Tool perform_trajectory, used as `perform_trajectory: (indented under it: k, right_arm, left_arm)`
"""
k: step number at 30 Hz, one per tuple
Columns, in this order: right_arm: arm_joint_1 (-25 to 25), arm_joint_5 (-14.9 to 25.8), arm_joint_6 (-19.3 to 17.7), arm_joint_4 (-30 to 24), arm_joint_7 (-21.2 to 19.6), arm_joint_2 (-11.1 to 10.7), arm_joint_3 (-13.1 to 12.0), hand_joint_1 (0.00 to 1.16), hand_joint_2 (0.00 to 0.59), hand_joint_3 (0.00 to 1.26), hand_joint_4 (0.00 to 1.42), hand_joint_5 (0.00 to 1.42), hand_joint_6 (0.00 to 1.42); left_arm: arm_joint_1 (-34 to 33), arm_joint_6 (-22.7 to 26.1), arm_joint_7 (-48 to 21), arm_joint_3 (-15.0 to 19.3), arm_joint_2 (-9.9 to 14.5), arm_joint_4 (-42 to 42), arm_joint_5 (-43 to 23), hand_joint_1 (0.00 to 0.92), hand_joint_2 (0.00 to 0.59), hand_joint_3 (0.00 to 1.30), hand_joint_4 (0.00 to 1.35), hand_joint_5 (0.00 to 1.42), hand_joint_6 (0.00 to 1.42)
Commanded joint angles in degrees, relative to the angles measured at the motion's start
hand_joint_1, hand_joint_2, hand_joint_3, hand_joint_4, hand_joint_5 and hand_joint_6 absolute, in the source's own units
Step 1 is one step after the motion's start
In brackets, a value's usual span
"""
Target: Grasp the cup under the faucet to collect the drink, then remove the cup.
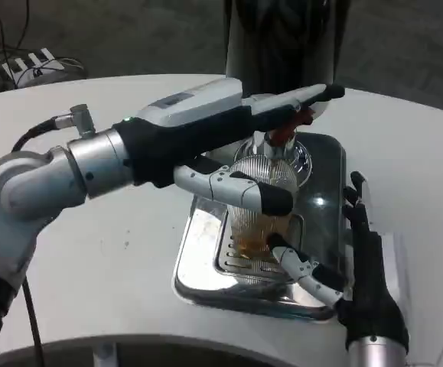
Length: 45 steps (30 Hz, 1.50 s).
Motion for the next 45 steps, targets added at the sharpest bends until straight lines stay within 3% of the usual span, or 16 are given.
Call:
perform_trajectory:
  k: [1,20,33,45]
  right_arm:
    - [-1.2,0.2,-1.5,1.1,-0.5,2.6,0.7,0.81,0.203,0.03,0.08,0.12,0.2]
    - [-7.1,1.1,-4.8,8.6,-1.1,3.3,0.4,0.81,0.182,0.06,0.11,0.13,0.21]
    - [-11.4,1.7,-6.1,14.8,-1.9,3.9,-1.4,0.8,0.185,0.07,0.12,0.13,0.21]
    - [-12.8,1.3,-6.8,16.5,-1.9,4.1,-1.6,0.79,0.185,0.08,0.12,0.13,0.21]
  left_arm:
    - [1.5,0.8,-1.8,-1.9,1.1,1.5,3.4,0.0,0.055,0.0,0.0,0.12,0.04]
    - [1.1,1.2,-0.8,-2.7,1.3,1.7,4.7,0.0,0.053,0.0,0.0,0.12,0.04]
    - [-0.5,0.0,-0.8,-3.3,1.3,4.4,5.1,0.0,0.056,0.0,0.0,0.12,0.04]
    - [-1.0,-0.2,-0.7,-3.5,1.4,5.0,5.0,0.0,0.059,0.0,0.0,0.12,0.04]
